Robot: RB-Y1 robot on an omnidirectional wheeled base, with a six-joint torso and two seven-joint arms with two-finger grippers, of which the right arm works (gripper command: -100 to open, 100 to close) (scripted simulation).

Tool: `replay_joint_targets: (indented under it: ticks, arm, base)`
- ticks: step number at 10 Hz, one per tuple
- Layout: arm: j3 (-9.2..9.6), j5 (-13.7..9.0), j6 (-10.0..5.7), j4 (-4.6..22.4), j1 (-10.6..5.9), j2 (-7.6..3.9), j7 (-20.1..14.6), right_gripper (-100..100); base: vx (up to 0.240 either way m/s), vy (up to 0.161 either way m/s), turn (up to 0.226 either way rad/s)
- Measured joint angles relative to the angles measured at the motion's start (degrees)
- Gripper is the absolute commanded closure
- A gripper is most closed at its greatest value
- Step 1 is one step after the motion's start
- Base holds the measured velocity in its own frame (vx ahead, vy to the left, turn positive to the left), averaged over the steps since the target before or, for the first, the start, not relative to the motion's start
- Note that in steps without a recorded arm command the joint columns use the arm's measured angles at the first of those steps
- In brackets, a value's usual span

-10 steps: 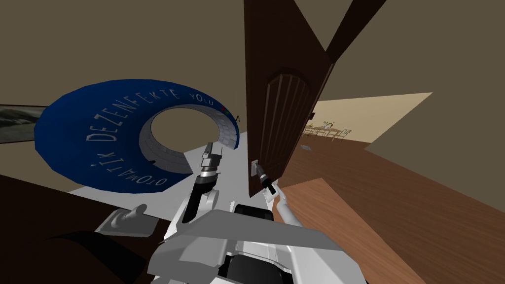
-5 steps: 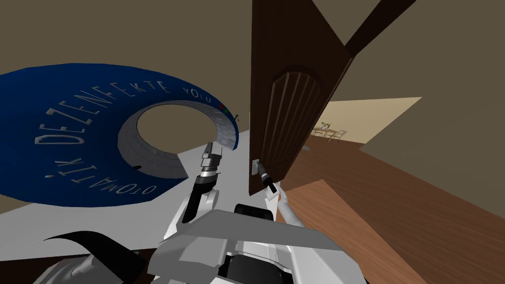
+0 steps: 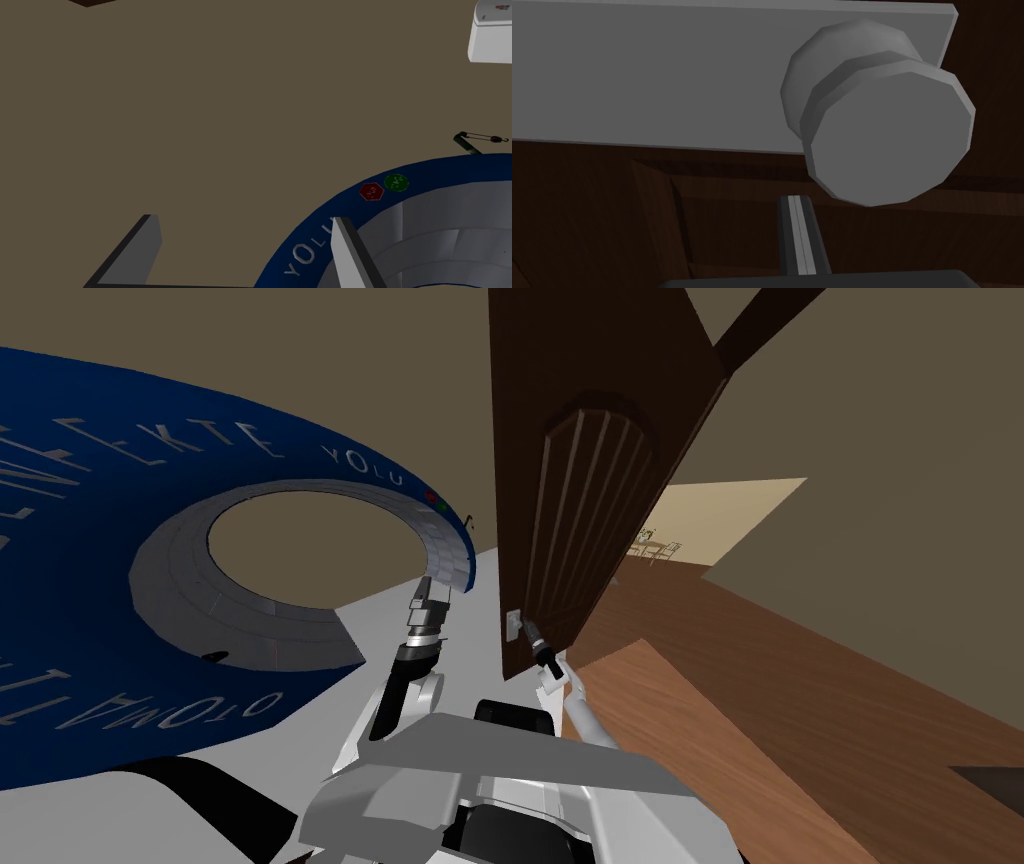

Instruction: Push the door open

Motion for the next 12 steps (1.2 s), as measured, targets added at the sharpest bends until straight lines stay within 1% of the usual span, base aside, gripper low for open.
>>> replay_joint_targets:
  ticks: [1, 3, 4, 5, 6, 7, 8, 9, 10, 11, 12]
  arm:
    - [0.42, 0.1, 0.08, -0.2, 0.16, -0.05, 0.0, -100]
    - [2.00, 0.4, 0.38, -1.1, 1.22, 0.53, 0.0, -100]
    - [2.88, 0.7, 0.53, -1.6, 1.81, 1.37, 0.2, -100]
    - [3.85, 1.0, 1.37, -2.9, 2.49, 2.52, 0.4, -100]
    - [4.50, 1.1, 1.16, -2.5, 2.71, 3.59, 0.4, -100]
    - [5.03, 1.4, 1.03, -2.9, 3.40, 4.67, 0.7, -100]
    - [5.46, 1.5, 1.18, -3.1, 3.64, 5.89, 0.9, -100]
    - [5.51, 1.5, 1.21, -3.1, 3.66, 6.01, 1.0, -100]
    - [5.39, 1.4, 1.12, -2.9, 3.46, 4.81, 0.9, -100]
    - [5.11, 1.4, 0.79, -2.3, 3.18, 4.00, 1.0, -100]
    - [5.04, 1.4, 0.80, -2.5, 3.31, 3.20, 1.1, -100]
  base:
    - [-0.148, -0.101, -0.086]
    - [-0.189, -0.148, -0.115]
    - [-0.213, -0.159, -0.097]
    - [-0.159, -0.114, -0.080]
    - [-0.107, -0.066, -0.041]
    - [-0.089, -0.041, -0.049]
    - [-0.017, -0.015, -0.037]
    - [0.068, 0.049, 0.031]
    - [0.119, 0.095, 0.014]
    - [0.204, 0.099, 0.017]
    - [0.194, 0.138, 0.021]
